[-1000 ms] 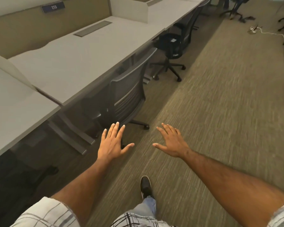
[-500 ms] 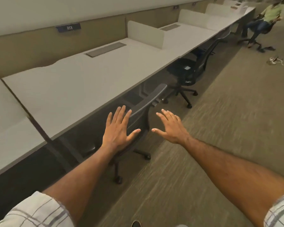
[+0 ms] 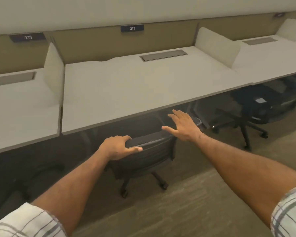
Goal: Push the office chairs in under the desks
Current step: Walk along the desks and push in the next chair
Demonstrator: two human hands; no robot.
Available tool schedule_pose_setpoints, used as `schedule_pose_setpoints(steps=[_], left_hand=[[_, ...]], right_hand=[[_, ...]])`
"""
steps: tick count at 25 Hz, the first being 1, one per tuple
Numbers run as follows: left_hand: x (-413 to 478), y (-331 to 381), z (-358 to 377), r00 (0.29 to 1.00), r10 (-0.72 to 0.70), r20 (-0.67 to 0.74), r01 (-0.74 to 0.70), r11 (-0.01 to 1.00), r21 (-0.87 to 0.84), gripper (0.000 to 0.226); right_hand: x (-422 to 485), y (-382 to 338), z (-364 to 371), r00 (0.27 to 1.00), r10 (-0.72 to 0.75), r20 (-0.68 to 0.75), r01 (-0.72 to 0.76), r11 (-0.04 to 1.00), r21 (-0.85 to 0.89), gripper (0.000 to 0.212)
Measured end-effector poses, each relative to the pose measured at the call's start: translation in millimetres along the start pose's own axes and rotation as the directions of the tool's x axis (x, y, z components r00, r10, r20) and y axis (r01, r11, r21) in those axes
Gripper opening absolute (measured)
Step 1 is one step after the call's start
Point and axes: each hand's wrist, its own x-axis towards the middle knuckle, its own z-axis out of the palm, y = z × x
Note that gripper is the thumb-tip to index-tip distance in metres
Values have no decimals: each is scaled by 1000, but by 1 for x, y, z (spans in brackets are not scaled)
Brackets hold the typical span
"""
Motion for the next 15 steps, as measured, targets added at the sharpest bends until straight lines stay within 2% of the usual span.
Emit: schedule_pose_setpoints(steps=[3,7,10,15], left_hand=[[3,3,5,998,-36,-59,38,999,28,111],[13,13,1,994,-38,-107,45,997,69,106],[29,25,-11,991,-24,-131,37,995,97,100],[48,29,-25,992,41,-122,-26,992,120,97]], right_hand=[[6,18,8,995,-97,7,97,992,-75,100],[15,38,3,987,-159,-37,157,986,-54,102],[22,58,-7,987,-136,-87,133,991,-32,89],[28,69,-5,990,-108,-88,103,993,-50,88]])
